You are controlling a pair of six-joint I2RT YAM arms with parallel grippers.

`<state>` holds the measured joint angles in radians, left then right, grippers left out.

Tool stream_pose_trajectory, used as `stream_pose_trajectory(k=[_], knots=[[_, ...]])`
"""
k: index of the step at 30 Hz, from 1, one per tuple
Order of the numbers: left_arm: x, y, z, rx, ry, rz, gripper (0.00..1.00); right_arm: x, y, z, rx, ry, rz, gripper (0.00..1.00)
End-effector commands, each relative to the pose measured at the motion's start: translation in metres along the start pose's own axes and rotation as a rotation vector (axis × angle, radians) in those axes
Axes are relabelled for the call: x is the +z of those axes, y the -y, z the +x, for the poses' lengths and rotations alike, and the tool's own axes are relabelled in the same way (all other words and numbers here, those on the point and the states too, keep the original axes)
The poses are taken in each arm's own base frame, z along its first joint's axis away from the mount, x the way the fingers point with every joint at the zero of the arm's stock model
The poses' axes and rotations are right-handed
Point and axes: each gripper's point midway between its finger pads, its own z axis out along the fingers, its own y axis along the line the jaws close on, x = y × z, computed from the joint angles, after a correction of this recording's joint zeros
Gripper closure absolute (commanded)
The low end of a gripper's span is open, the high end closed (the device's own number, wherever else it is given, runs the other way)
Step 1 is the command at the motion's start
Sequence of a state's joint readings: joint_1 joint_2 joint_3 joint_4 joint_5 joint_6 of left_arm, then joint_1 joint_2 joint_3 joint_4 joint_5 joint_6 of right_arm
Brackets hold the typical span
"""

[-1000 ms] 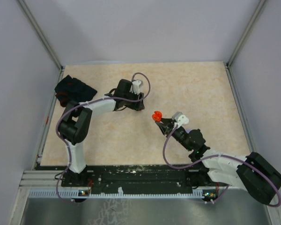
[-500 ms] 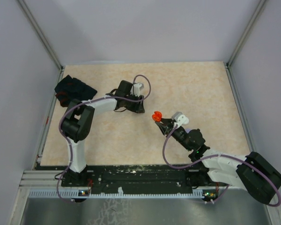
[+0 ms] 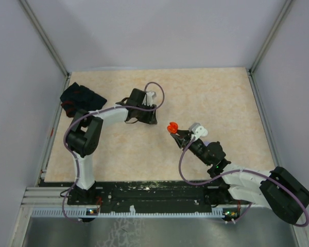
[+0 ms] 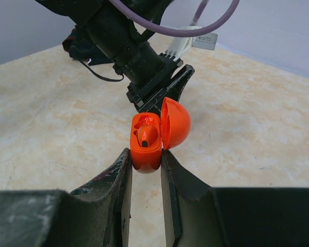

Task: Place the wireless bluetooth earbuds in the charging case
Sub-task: Pick up the earbud from the center of the board.

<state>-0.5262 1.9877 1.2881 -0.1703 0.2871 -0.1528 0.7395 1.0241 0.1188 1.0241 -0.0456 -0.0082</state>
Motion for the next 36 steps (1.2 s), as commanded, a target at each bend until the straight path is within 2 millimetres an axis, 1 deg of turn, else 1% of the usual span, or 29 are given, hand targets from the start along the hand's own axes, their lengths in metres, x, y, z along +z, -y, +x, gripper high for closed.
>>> stream_pose_trajectory(k=[1,9,18,21,30,36], knots=[[-0.003,-0.009,-0.01,-0.003,0.015,-0.108,0.48,0.01,-0.002,-0.031,-0.006,0.09,-0.007,1.0],[0.011,-0.015,-0.009,0.069,-0.038,-0.243,0.51,0.01,-0.002,-0.031,-0.005,0.088,-0.006,1.0],[0.021,-0.012,-0.008,0.119,-0.067,-0.293,0.55,0.011,-0.002,-0.031,-0.005,0.089,-0.007,1.0],[0.022,-0.01,-0.006,0.139,-0.08,-0.315,0.57,0.011,-0.002,-0.031,-0.004,0.088,-0.009,1.0],[0.021,-0.013,0.009,0.173,-0.148,-0.377,0.61,0.01,-0.002,-0.033,-0.004,0.092,-0.009,1.0],[0.023,-0.013,0.01,0.186,-0.165,-0.39,0.64,0.01,-0.002,-0.031,-0.004,0.087,-0.009,1.0]])
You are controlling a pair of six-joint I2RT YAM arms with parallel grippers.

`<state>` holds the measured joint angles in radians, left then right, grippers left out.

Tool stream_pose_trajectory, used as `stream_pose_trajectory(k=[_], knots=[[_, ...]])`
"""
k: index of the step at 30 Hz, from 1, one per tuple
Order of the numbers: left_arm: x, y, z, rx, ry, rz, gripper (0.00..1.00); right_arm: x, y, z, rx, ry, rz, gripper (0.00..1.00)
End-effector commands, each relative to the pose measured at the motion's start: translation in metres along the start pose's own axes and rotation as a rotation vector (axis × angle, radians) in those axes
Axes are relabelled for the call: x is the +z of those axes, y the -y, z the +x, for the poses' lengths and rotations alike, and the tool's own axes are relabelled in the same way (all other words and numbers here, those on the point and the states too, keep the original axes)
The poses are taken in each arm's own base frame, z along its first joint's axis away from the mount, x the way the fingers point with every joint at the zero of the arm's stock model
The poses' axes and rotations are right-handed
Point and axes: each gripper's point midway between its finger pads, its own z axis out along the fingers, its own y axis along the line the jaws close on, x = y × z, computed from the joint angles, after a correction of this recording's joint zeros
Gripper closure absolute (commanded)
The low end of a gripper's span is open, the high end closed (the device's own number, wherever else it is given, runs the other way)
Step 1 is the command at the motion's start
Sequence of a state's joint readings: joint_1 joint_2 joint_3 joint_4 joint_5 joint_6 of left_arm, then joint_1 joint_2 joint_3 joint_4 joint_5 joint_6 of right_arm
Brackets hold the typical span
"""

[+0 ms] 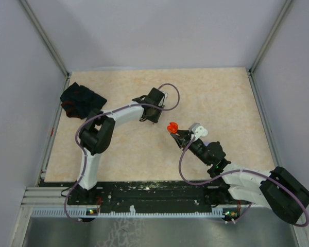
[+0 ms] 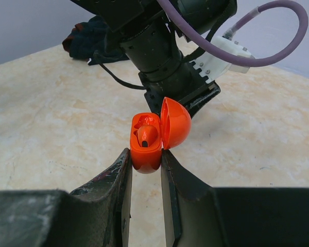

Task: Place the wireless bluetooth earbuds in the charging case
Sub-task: Pick up the earbud from the center of the board.

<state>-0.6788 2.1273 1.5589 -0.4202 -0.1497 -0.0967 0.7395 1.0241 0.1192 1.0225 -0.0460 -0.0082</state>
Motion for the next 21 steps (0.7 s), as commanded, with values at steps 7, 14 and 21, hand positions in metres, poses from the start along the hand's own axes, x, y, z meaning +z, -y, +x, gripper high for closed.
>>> stream_pose_trajectory(k=[7,14,21], knots=[[0.014,-0.001,0.026,0.036,-0.103,-0.026,0.67,0.01,-0.001,-0.032,-0.004,0.09,-0.005,1.0],[0.013,-0.001,0.034,0.037,-0.135,-0.038,0.71,0.01,-0.002,-0.033,-0.003,0.096,-0.006,1.0],[0.001,-0.004,0.033,0.011,-0.126,-0.049,0.76,0.009,-0.002,-0.035,-0.003,0.1,-0.005,1.0]])
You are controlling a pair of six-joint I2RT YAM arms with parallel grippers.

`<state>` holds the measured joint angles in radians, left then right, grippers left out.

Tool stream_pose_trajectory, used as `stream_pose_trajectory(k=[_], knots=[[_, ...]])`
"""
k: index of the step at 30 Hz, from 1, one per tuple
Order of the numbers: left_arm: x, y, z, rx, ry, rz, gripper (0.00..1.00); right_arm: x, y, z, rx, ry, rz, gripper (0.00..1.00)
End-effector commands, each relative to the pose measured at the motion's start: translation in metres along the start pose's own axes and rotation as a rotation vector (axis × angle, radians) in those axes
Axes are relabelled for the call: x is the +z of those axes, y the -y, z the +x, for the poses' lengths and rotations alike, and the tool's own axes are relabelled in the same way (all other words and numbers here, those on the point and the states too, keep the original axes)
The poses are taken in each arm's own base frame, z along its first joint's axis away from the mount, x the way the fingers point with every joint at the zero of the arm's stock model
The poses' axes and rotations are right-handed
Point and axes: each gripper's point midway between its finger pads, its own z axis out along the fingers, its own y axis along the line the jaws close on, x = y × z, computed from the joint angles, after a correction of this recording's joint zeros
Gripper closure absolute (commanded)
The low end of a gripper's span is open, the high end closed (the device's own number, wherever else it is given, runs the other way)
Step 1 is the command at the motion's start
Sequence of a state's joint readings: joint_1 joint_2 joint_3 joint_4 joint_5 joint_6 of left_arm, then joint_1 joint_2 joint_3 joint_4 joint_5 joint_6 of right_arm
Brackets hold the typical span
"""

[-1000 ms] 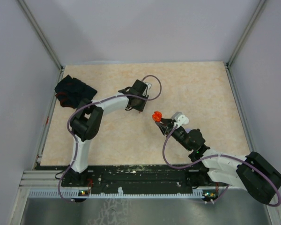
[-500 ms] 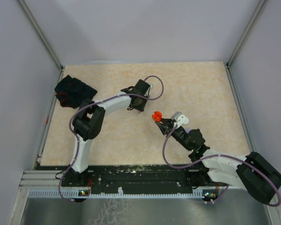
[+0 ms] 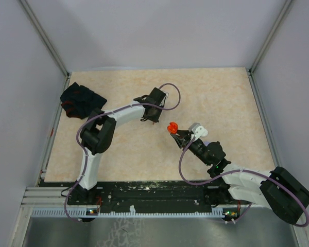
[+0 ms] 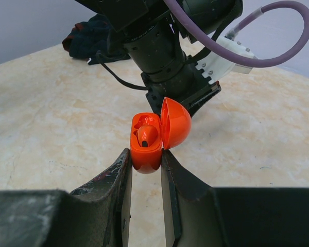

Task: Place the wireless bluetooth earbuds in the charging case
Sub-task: Pick up the earbud from the center of the board, then place the earbud in the charging case.

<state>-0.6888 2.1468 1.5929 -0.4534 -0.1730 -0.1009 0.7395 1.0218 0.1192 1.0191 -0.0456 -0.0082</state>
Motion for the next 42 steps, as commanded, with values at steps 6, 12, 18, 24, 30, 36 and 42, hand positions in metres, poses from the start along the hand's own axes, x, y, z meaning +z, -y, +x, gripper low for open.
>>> stream_pose_trajectory(k=[6,12,18,24,30,36,42], knots=[[-0.021,-0.009,0.023,-0.045,-0.036,-0.037,0.78,0.008,-0.002,-0.036,-0.003,0.106,-0.005,1.0],[-0.049,-0.011,0.006,-0.12,0.089,-0.024,0.79,0.008,-0.001,-0.035,-0.005,0.105,-0.001,1.0],[-0.085,-0.003,-0.009,-0.193,0.243,0.051,0.79,0.008,0.0,-0.035,-0.004,0.104,0.006,1.0],[-0.136,0.011,-0.026,-0.237,0.449,0.155,0.79,0.008,0.001,-0.034,-0.004,0.104,0.009,1.0],[-0.192,0.029,-0.04,-0.254,0.692,0.249,0.79,0.008,0.002,-0.034,-0.002,0.107,0.016,1.0],[-0.236,0.049,-0.049,-0.277,0.867,0.378,0.79,0.006,0.002,-0.036,-0.001,0.122,0.017,1.0],[-0.266,0.071,-0.054,-0.258,0.986,0.49,0.79,0.004,0.002,-0.039,-0.001,0.139,0.019,1.0]])
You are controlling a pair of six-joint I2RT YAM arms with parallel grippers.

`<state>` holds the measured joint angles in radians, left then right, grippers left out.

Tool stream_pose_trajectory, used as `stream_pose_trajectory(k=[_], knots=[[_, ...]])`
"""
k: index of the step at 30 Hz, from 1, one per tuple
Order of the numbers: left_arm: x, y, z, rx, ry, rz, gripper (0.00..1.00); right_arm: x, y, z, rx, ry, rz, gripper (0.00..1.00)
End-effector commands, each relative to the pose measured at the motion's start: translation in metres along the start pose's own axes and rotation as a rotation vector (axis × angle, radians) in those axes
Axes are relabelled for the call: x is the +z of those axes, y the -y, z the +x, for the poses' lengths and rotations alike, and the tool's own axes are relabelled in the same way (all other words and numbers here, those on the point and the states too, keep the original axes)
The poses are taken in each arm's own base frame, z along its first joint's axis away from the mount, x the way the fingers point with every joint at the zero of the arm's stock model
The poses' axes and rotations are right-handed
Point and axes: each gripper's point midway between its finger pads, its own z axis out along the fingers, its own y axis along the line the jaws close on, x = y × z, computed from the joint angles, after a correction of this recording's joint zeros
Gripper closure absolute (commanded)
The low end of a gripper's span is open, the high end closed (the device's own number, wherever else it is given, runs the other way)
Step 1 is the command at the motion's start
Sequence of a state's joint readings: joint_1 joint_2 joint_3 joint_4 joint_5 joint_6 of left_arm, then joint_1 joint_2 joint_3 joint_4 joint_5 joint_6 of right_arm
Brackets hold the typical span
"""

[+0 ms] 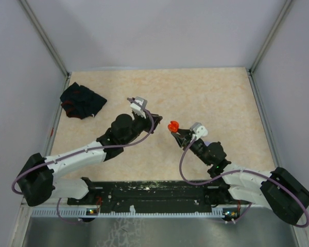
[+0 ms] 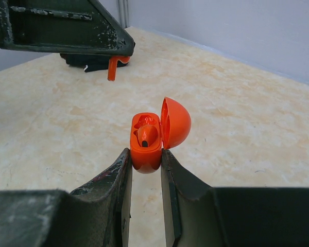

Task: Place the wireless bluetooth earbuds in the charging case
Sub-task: Place the earbud in the charging case.

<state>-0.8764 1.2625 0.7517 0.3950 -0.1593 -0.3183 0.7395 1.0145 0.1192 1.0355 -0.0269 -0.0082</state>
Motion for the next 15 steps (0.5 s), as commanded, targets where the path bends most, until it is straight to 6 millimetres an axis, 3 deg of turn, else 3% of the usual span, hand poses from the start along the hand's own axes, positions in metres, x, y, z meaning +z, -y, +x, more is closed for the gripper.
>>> stream_pose_trajectory(k=[1,15], knots=[[-0.006,0.033,-0.032,-0.026,0.161,0.125,0.79,0.005,-0.001,-0.033,0.001,0.122,-0.002,1.0],[0.002,0.064,-0.028,0.048,0.245,0.202,0.79,0.002,-0.006,-0.039,-0.002,0.153,-0.03,1.0]])
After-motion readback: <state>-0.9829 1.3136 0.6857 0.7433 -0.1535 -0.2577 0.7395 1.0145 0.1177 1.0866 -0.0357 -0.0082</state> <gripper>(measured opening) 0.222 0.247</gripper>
